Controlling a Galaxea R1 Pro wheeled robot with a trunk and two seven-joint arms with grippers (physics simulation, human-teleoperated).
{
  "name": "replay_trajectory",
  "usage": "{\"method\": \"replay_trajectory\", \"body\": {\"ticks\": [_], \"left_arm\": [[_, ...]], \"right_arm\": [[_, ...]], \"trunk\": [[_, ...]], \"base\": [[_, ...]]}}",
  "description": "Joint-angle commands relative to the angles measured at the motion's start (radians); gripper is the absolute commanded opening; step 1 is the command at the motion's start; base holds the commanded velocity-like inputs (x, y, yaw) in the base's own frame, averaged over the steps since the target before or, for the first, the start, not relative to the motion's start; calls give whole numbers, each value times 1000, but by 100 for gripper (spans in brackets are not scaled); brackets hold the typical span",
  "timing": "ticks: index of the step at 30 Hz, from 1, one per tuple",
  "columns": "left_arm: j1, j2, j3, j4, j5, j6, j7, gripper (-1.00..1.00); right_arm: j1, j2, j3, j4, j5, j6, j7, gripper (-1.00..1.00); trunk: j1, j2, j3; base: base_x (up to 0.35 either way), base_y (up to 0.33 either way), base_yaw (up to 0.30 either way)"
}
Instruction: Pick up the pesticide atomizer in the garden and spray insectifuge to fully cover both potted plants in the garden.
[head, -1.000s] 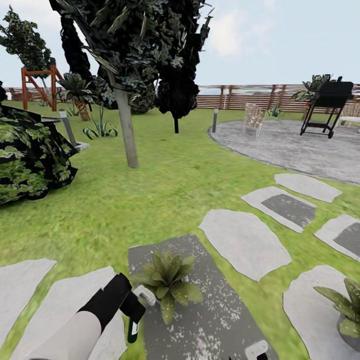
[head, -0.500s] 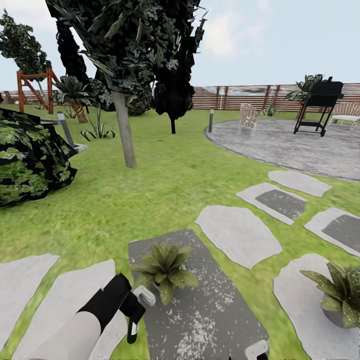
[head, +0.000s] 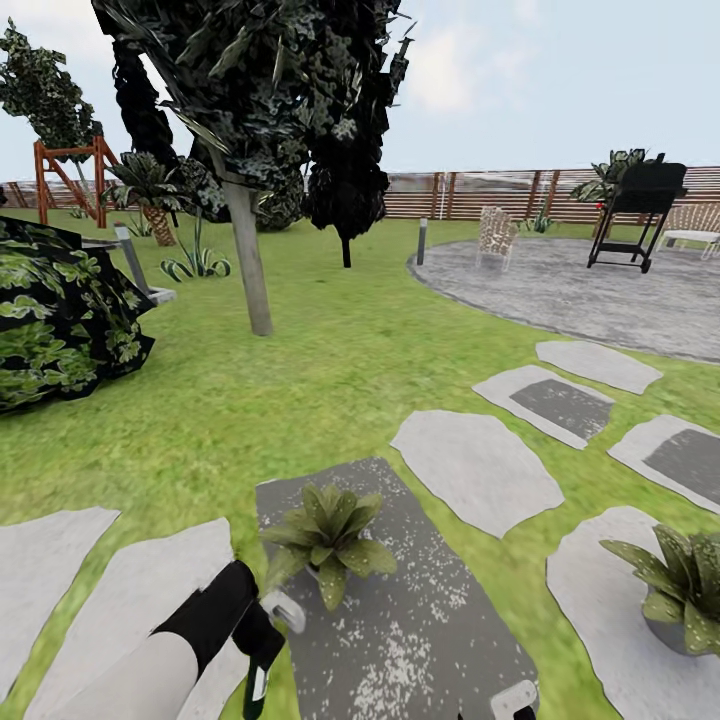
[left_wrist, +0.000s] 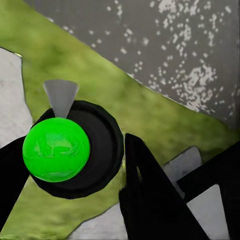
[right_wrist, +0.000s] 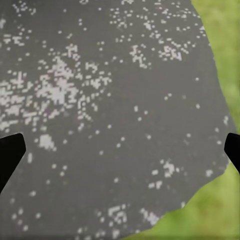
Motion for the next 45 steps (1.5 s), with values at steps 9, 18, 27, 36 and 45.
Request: {"method": "replay_trajectory", "body": {"ticks": [9, 18, 27, 36, 45], "left_arm": [[4, 0, 5, 59, -13, -1, -2, -100], [4, 5, 14, 52, -14, -4, 3, -100], [4, 7, 69, 0, -14, -6, 3, -100], [4, 5, 68, -1, -13, -7, 3, -100], [4, 4, 65, 9, -19, -7, 3, -100]], "right_arm": [[-1, 1, -9, 1, 7, -4, 3, 100], [-1, 2, -9, 1, 7, -4, 3, 100], [-1, 2, -8, 1, 7, -4, 3, 100], [-1, 2, -9, 1, 7, -4, 3, 100], [-1, 2, -9, 1, 7, -4, 4, 100]], "trunk": [[0, 0, -2], [0, 0, -4], [0, 0, -4], [0, 0, -4], [0, 0, -4]], "base": [[0, 0, -90], [-22, 129, -89], [-1, 301, -1], [106, 314, -76], [5, 284, -287]]}}
